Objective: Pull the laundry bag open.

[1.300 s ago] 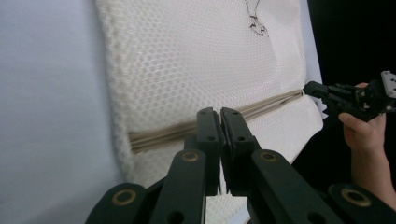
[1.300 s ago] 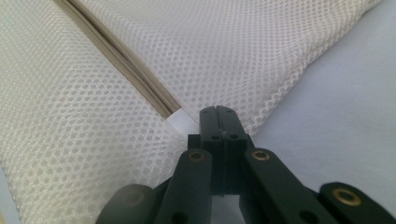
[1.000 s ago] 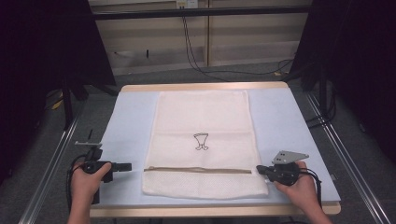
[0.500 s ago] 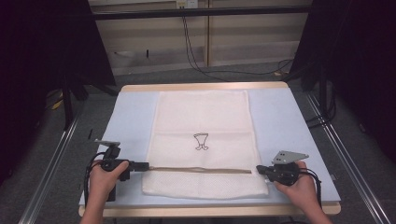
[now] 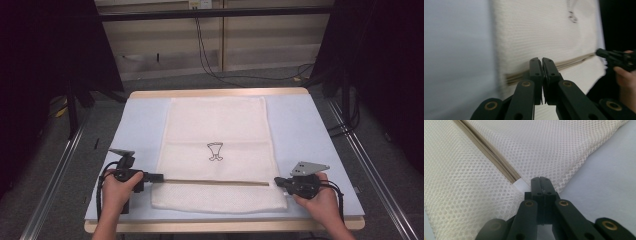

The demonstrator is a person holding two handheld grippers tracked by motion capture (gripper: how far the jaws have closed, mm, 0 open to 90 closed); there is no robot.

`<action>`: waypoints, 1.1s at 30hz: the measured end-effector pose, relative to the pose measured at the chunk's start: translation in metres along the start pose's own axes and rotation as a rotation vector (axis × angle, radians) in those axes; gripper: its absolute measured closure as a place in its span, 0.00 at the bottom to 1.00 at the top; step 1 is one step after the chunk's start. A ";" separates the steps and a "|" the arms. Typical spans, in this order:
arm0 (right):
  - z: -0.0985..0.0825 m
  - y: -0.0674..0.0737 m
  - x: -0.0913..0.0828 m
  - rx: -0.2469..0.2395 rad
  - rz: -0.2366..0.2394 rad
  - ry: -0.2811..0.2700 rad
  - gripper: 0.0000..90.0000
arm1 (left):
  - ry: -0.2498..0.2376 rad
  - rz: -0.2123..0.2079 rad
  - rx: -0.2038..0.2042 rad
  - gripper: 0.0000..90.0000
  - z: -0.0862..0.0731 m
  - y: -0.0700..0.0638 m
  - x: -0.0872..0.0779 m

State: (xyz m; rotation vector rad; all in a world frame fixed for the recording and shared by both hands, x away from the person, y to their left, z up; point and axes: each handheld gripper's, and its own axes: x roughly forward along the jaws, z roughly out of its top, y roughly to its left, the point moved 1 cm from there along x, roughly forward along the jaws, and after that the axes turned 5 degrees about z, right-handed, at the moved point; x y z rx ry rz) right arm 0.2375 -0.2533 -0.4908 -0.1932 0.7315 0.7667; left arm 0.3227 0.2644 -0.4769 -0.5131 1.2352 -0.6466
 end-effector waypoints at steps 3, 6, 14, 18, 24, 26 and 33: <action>0.000 0.000 0.000 0.000 0.001 0.001 1.00 | -0.022 0.028 -0.033 0.97 -0.002 0.019 -0.018; 0.000 0.000 0.001 -0.006 0.000 -0.003 1.00 | -0.014 -0.038 -0.039 0.97 -0.003 0.023 -0.024; 0.004 -0.012 -0.011 0.043 -0.121 -0.118 0.65 | -0.290 0.149 0.144 0.57 0.003 0.014 -0.026; 0.002 -0.027 -0.019 0.043 -0.233 -0.151 0.46 | -0.447 0.331 0.324 0.39 0.005 0.019 -0.023; -0.002 -0.039 -0.019 0.073 -0.299 -0.154 0.27 | -0.449 0.446 0.417 0.27 0.008 0.020 -0.013; -0.003 -0.042 -0.018 0.094 -0.307 -0.146 0.25 | -0.446 0.456 0.421 0.25 0.008 0.020 -0.012; -0.005 -0.048 -0.015 0.116 -0.314 -0.117 0.21 | -0.456 0.483 0.421 0.23 0.009 0.024 -0.013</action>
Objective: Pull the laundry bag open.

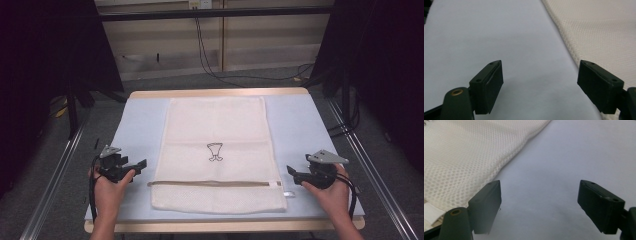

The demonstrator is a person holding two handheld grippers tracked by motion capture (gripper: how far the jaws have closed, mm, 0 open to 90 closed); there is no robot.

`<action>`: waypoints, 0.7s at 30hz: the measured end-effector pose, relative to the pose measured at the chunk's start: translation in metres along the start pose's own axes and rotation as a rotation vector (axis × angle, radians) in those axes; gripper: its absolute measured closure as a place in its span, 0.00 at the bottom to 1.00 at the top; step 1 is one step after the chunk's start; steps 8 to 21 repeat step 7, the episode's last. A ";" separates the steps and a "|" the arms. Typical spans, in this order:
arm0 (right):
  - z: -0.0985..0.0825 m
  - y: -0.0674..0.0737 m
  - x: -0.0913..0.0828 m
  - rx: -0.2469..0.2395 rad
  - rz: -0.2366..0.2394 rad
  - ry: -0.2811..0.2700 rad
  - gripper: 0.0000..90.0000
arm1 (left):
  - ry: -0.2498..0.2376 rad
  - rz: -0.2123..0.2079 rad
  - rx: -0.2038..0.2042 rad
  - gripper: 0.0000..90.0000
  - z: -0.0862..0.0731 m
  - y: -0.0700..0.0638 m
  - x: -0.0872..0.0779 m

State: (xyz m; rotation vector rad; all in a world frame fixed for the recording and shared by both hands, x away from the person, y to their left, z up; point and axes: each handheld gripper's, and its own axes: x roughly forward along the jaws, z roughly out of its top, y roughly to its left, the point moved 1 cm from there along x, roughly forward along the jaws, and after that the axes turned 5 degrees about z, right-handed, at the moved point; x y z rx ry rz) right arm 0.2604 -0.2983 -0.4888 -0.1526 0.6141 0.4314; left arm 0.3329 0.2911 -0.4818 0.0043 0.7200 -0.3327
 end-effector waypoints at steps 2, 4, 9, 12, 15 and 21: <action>-0.001 -0.001 0.003 0.013 -0.010 0.041 0.17 | -0.001 0.013 -0.009 0.21 -0.003 0.003 0.003; -0.001 -0.002 0.006 0.014 -0.006 0.070 0.15 | 0.010 0.018 0.000 0.18 -0.005 0.005 0.007; 0.000 -0.001 0.010 0.005 0.006 0.118 0.14 | 0.020 0.010 0.003 0.17 -0.006 0.006 0.008; 0.000 -0.001 0.010 0.005 0.006 0.118 0.14 | 0.020 0.010 0.003 0.17 -0.006 0.006 0.008; 0.000 -0.001 0.010 0.005 0.006 0.118 0.14 | 0.020 0.010 0.003 0.17 -0.006 0.006 0.008; 0.000 -0.001 0.010 0.005 0.006 0.118 0.14 | 0.020 0.010 0.003 0.17 -0.006 0.006 0.008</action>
